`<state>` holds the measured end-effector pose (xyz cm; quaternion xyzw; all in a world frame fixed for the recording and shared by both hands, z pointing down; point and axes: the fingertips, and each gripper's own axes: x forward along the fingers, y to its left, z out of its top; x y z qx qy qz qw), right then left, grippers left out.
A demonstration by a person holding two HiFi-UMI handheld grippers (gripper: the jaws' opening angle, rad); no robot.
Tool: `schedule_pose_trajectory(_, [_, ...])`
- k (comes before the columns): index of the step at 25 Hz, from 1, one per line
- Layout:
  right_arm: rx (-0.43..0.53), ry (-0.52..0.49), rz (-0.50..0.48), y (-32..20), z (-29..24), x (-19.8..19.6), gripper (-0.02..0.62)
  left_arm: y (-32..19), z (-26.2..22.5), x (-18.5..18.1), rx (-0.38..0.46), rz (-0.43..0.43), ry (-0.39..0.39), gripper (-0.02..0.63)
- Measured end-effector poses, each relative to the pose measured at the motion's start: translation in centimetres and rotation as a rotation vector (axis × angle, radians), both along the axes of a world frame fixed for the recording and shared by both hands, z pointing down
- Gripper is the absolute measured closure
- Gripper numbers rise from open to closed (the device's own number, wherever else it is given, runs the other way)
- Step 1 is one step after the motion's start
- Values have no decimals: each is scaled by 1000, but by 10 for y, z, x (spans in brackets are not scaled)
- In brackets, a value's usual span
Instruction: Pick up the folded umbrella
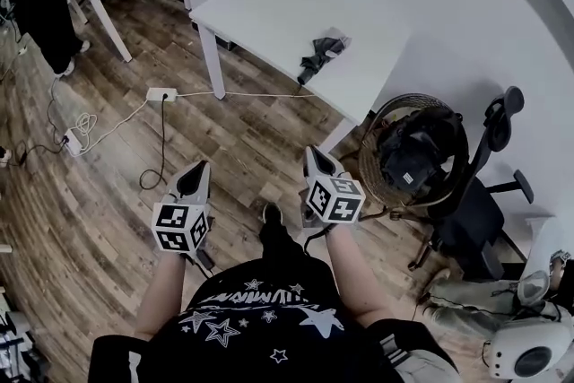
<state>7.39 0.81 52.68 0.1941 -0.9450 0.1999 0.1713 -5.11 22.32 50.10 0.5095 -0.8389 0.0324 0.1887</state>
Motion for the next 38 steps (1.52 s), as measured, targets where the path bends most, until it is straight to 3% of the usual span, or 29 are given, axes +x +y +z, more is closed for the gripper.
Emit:
schedule_pose_trajectory(8, [-30,-8,3,-84,-2,-48,578,-83,-12,-41,-4,2,-22,603])
schedule_pose_trajectory(18, [-47,-11,-13,-158,4,-86,578,-150,-11,-85,-7,-35,-26,603])
schedule_pose_trajectory(29, [-89,-4,-12,-198,14,-115,578,-182,-5,-122,-9,-60,-6,603])
schedule_pose_trajectory(38, [-85,45,107,-238,34,-136,578,-246,12,-166,-22,88,15,603])
